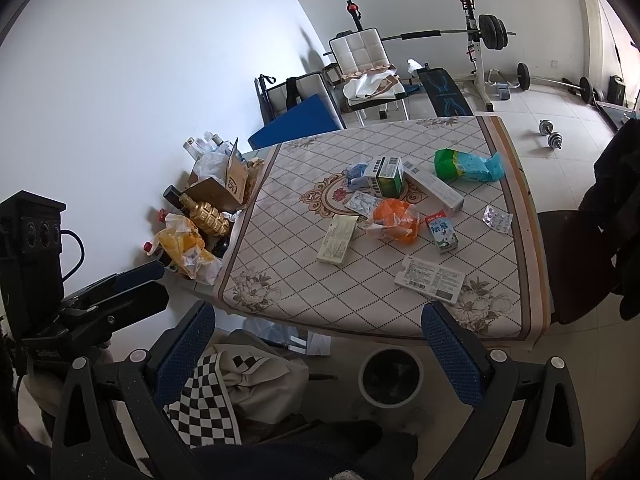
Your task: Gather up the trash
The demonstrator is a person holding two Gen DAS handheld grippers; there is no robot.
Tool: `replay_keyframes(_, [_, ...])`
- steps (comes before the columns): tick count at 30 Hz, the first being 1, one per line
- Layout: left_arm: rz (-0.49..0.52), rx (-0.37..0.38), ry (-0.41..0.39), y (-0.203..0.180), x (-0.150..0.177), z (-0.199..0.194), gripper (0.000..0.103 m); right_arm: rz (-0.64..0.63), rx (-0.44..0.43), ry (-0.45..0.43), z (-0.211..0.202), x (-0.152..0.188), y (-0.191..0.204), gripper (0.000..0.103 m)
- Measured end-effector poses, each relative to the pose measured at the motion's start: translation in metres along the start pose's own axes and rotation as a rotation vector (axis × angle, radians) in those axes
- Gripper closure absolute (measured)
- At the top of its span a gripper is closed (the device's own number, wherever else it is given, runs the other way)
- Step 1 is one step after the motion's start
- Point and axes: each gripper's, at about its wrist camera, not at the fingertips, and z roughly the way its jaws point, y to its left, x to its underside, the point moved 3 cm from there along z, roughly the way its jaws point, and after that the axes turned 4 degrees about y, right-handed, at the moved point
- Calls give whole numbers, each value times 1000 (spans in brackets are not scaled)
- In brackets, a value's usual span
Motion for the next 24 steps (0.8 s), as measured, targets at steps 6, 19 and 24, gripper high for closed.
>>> replay_keyframes(6, [1, 2, -1, 1, -1, -3, 0, 2, -1, -2, -1, -1, 0, 0])
replay_keyframes(19, [10, 6, -2, -7, -3, -7, 0, -1, -1, -4, -3, 1, 1, 0])
replay_keyframes(24, [8, 4, -5, -7, -2, -7, 0, -2, -6, -5, -4, 1, -1, 0])
